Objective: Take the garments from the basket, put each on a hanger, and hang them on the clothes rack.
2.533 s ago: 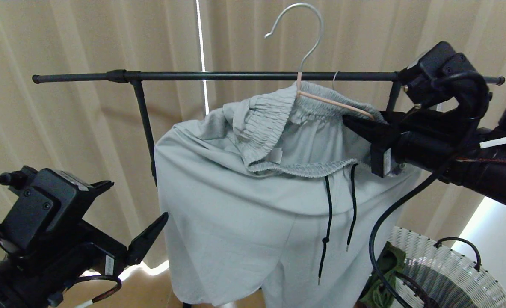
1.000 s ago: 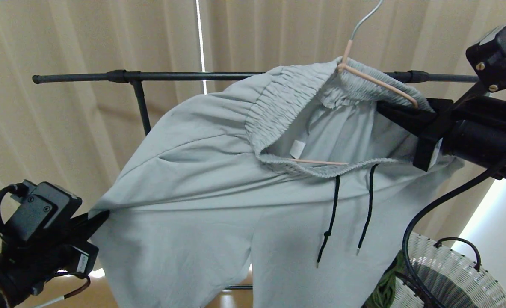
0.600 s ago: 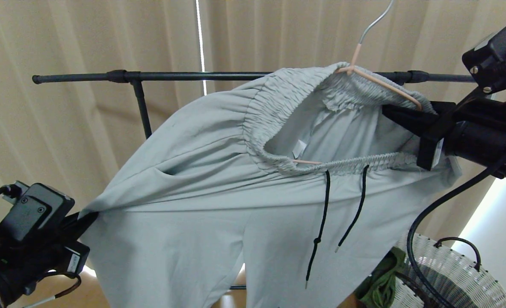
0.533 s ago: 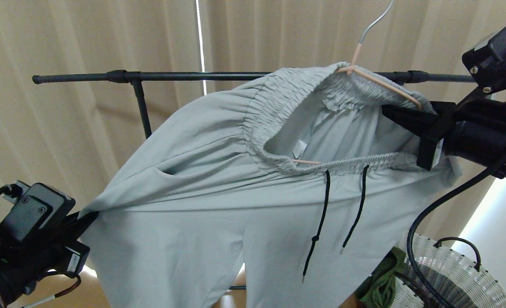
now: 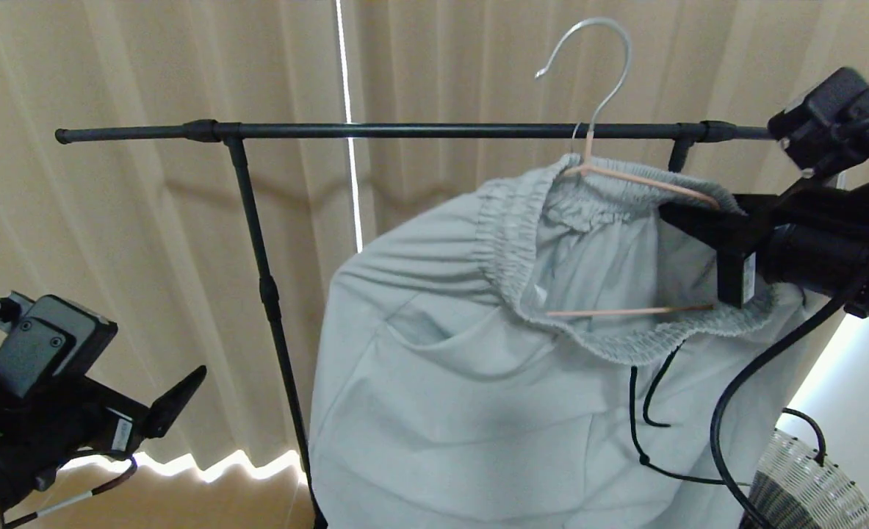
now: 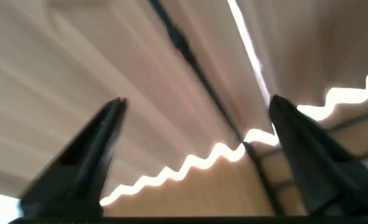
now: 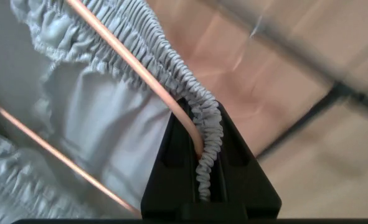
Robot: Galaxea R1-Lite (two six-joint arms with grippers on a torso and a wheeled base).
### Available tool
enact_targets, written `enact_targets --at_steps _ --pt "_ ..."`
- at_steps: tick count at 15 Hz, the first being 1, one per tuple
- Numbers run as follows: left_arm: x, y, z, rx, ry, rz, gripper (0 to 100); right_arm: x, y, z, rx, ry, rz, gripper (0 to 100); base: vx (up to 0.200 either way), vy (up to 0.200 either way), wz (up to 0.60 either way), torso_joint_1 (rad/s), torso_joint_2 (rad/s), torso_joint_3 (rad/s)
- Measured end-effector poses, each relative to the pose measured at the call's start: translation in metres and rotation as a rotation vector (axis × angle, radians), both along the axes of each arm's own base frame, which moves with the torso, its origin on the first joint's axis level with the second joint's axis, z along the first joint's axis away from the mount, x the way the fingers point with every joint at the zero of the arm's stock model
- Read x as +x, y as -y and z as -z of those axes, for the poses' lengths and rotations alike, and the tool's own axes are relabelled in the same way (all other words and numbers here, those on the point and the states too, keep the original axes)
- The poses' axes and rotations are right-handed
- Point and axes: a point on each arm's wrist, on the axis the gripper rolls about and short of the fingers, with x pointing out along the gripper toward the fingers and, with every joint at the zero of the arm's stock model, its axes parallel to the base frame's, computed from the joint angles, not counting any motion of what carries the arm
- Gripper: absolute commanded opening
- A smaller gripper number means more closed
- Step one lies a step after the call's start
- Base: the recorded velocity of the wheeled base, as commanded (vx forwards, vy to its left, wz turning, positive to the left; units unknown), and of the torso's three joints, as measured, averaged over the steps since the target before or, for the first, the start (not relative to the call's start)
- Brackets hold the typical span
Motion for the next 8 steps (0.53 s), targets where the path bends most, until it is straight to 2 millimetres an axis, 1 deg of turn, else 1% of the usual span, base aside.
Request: enact_targets --at_steps 3,5,6,7,8 --pt "-0.003 0.007 -0.018 -0.067 0.073 0.036 100 -0.003 0.003 -0.001 -0.050 -0.064 0.075 0 0.000 0.000 0.00 0.000 0.00 0.000" --pt "-0.008 0.009 -0.038 -0.186 0.151 0.047 100 -0.004 0.005 0.002 -0.082 -0.101 0.119 0 0.000 0.000 0.00 0.000 0.00 0.000" --pt "-0.011 0.009 -0.043 -0.245 0.174 0.049 100 -0.005 0.005 0.002 -0.092 -0.106 0.142 0 0.000 0.000 0.00 0.000 0.00 0.000" --pt "-0.015 0.009 -0.046 -0.283 0.188 0.051 100 -0.005 0.005 0.002 -0.096 -0.105 0.154 0 0.000 0.000 0.00 0.000 0.00 0.000" --pt "-0.021 0.008 -0.043 -0.313 0.184 0.054 100 -0.006 0.005 0.002 -0.099 -0.105 0.166 0 0.000 0.000 0.00 0.000 0.00 0.000"
